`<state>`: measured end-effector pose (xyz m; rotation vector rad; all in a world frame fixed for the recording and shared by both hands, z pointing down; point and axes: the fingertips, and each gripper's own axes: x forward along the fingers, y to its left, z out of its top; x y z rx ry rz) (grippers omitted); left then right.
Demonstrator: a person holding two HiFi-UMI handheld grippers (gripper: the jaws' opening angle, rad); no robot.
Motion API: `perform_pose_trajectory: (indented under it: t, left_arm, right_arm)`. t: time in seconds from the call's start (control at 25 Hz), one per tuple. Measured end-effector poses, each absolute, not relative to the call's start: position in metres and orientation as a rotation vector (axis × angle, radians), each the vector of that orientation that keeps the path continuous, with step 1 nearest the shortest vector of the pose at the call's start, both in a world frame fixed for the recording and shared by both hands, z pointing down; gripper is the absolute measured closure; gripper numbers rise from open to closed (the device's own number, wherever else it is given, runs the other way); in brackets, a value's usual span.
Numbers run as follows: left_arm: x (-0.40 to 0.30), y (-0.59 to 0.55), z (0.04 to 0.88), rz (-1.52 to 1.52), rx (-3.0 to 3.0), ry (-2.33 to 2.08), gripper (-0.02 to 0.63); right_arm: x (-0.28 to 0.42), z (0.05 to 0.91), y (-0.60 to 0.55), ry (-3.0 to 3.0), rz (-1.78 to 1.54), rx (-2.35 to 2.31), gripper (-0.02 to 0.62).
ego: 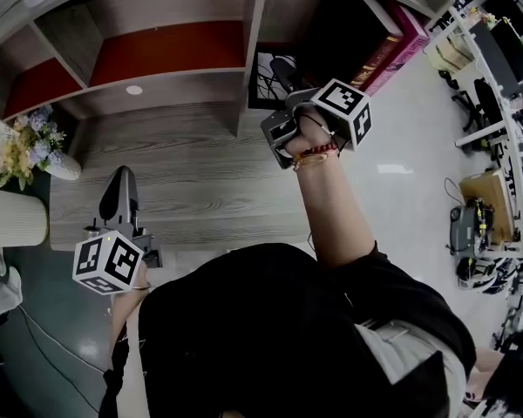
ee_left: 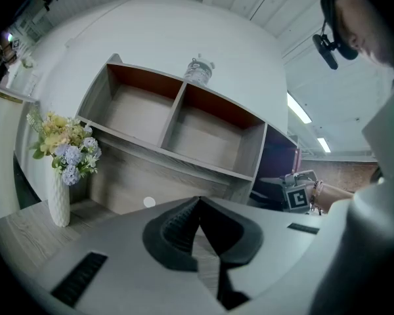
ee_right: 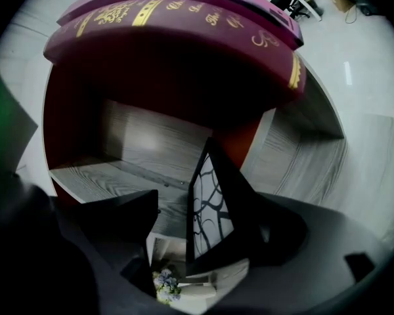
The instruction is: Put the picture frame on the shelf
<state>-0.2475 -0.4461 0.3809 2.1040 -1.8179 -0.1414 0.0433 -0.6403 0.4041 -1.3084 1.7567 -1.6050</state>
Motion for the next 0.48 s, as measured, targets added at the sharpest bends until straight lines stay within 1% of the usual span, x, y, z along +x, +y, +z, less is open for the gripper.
perform_pose_trajectory:
  t: [0.48]
  left_arm:
    - [-0.249,-0.452,0.384,-0.142,2.076,-1.84,0.594]
  right_arm:
    - [0.049,0.402,-0.661,1.739,-1.566,-1.316,0.164]
